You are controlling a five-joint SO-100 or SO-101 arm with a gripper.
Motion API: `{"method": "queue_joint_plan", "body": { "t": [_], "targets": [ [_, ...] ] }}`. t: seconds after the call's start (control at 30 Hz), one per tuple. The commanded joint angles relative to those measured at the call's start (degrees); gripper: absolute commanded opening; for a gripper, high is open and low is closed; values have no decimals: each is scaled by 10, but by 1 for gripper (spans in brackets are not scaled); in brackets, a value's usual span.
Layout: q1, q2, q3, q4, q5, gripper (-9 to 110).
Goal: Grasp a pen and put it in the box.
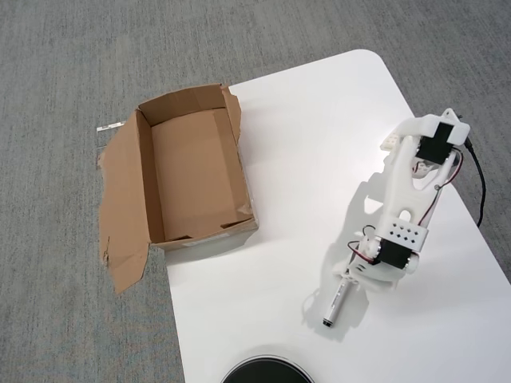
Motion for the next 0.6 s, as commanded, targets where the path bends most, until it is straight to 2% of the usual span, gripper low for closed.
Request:
{"method": "queue_joint_plan", "body": {
  "t": [0.0,0.23,0.57],
  "targets": [
    [-3,4,-8,-4,1,24],
    [-3,4,-8,-4,2,21],
    [-4,4,-8,-4,2,1]
  ]
}}
